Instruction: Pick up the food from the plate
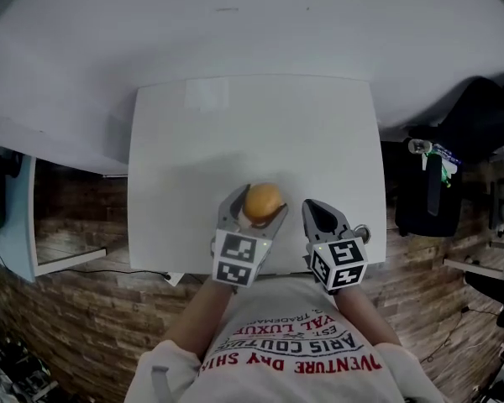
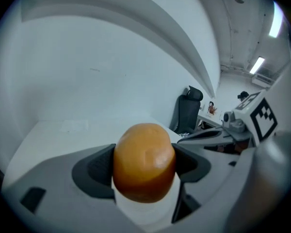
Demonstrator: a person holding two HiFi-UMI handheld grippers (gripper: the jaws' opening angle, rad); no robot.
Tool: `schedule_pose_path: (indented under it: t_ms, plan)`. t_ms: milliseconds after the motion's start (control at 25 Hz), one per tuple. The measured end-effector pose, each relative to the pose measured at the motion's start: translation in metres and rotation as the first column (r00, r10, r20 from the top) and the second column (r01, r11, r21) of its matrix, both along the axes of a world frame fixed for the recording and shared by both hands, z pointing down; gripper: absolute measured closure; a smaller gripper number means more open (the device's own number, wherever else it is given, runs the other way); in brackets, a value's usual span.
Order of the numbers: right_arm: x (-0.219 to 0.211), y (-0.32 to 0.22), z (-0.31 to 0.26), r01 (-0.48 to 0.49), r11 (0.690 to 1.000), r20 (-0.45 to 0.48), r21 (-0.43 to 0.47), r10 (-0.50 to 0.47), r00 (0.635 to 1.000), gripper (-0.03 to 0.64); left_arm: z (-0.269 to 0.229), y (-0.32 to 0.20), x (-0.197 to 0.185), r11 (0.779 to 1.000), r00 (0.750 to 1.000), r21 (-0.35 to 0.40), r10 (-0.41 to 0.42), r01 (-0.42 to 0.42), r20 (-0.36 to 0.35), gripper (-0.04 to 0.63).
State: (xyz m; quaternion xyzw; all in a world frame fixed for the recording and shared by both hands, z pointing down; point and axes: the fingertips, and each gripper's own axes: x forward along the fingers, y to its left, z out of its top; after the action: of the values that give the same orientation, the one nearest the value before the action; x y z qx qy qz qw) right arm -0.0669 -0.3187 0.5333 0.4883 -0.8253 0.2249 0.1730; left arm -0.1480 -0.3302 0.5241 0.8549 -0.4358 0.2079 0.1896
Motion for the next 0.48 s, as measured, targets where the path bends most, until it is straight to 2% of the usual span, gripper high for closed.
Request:
schedule_pose_path:
  t_ms: [240,480]
  plan:
    - [-0.008,-0.003,-0.037,-0.005,0.996,0.001,0.086,0.005,1.000,0.606,-0.053,-0.004,-0.020,0.991,0.998,0.124,-0.040,0.046,-0.049,0.236]
    - [-0.017,-0.005,-0.074,-0.001,0.982,0.016,0.189,-0.002,1.000,0.606,-0.122,-0.001,-0.034,0.960,0.993,0.271,-0.047,0.075,-0.109,0.236]
